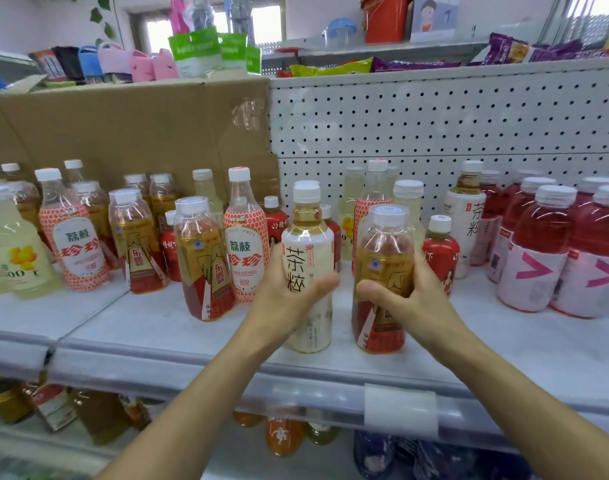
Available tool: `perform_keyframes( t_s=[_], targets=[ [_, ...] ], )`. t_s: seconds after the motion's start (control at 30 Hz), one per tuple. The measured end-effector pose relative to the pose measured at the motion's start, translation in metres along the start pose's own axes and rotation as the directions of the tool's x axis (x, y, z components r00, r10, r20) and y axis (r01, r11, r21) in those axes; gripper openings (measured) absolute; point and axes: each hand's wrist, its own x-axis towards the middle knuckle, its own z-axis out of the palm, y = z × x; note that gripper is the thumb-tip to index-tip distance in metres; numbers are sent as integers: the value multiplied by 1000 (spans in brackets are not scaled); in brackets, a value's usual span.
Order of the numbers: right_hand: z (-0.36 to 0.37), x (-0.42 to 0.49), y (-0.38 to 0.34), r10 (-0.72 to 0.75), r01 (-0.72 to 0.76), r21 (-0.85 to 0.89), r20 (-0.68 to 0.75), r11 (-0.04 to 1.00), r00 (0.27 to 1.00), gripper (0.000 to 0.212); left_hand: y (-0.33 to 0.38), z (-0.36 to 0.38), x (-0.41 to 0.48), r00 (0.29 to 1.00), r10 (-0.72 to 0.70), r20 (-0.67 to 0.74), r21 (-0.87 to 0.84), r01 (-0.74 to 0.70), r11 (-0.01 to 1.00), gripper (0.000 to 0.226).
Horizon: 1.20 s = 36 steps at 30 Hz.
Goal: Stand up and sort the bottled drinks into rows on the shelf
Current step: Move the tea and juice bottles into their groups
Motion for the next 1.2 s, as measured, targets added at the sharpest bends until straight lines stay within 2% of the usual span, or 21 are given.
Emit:
perform_keyframes(
  t_s=[0.1, 0.3, 0.53, 0.67, 0.83, 1.0, 1.2],
  targets=[
    [2, -1, 3, -29, 28, -7, -20, 1000, 999, 75, -11, 2, -6, 999, -46, 12, 18, 46, 999, 57],
    [7, -5, -2, -95, 96, 27, -50, 995, 994, 76, -7, 11, -14, 996, 23, -90, 0, -23, 1000, 59],
    [20, -3, -17, -149, 149, 16, 27, 989, 988, 66, 12, -5, -33, 972, 13, -234, -7, -15, 1000, 53],
    [42, -6, -35, -172, 171, 26, 43, 985, 984, 47, 16, -27, -47, 952, 0, -305, 2, 0, 1000, 52],
    [89, -8, -59, -186, 179, 75, 86, 981, 979, 48, 9, -74, -64, 941, -20, -338, -4, 20, 1000, 58],
    [168, -11, -81, -166, 153, 120, 107, 981, 980, 52, -7, -153, -80, 927, -40, -372, -10, 39, 999, 50],
    [276, -21, -108, -105, 92, 139, 87, 986, 991, 37, -28, -269, -107, 926, -87, -367, 4, 95, 995, 44]
  ],
)
